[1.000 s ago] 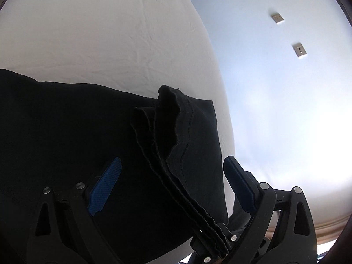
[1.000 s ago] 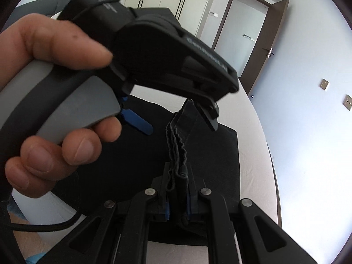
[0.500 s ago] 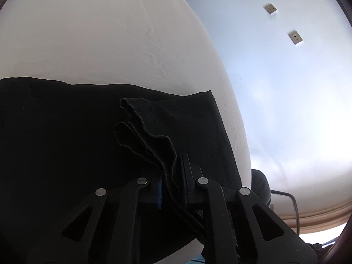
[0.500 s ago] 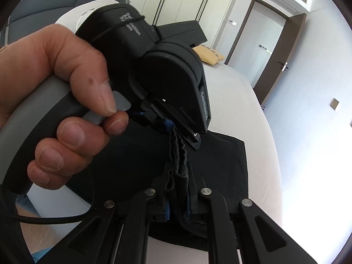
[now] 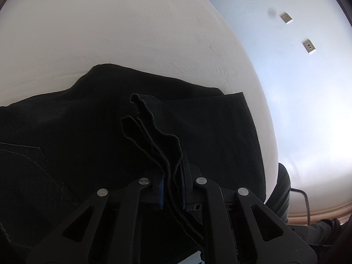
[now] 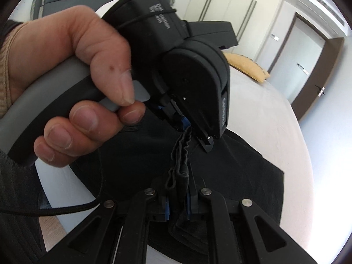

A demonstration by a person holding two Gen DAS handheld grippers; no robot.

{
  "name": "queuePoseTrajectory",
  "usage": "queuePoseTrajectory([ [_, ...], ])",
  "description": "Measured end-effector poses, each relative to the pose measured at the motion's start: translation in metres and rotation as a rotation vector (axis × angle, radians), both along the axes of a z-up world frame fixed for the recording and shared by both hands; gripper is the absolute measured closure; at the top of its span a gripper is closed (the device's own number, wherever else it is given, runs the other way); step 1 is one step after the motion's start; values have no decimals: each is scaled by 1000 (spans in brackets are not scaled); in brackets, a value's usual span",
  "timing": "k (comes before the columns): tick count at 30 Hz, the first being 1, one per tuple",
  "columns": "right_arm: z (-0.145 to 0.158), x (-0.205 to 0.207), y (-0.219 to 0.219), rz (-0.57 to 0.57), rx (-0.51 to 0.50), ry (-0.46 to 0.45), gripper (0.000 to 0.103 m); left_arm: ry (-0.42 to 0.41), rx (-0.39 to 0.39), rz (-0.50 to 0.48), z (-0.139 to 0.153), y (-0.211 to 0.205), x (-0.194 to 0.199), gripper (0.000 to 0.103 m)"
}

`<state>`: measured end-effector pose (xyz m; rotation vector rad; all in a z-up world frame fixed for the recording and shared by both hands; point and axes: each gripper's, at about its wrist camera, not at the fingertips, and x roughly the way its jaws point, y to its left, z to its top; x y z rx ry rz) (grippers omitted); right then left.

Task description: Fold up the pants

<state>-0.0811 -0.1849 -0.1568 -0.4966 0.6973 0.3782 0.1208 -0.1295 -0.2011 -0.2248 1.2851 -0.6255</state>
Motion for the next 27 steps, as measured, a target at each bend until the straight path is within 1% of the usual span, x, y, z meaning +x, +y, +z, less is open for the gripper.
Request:
queuePoseTrajectory([
  [2, -3, 4, 5, 13, 12, 26, 91, 4, 18, -1, -3, 11, 3, 94],
  [3, -5, 5, 8, 19, 14, 34, 91, 6, 25, -1, -3, 9, 7, 94],
  [4, -6, 6, 10, 25, 14, 42, 91, 7, 32, 0, -1, -2, 14, 94],
  [5, -6, 8, 11, 29, 15, 50, 91, 8, 36, -2, -11, 23, 15, 94],
  [6, -7, 9, 12, 34, 15, 56, 91, 9, 41, -3, -18, 38, 16, 94],
  [7, -8, 11, 13, 39, 14, 65, 91, 9, 46, -3, -20, 42, 18, 94],
  [9, -11, 13, 11, 43, 12, 76, 91, 7, 47, -2, -27, 63, 19, 94],
  [18, -31, 19, -5, 62, -21, 117, 91, -5, 62, -3, -37, 100, 28, 94],
  [20, -32, 22, -5, 69, -26, 119, 91, -7, 62, 0, -40, 106, 27, 94],
  [22, -35, 24, 11, 74, -33, 122, 91, -7, 60, 4, -44, 111, 27, 94],
  [24, -32, 28, 12, 72, -34, 134, 91, -10, 60, 4, -46, 97, 23, 94],
  [25, -34, 29, 10, 72, -34, 136, 91, -12, 59, 3, -51, 99, 21, 93],
  [27, -37, 31, 11, 76, -41, 138, 90, -16, 65, 7, -55, 95, 19, 90],
])
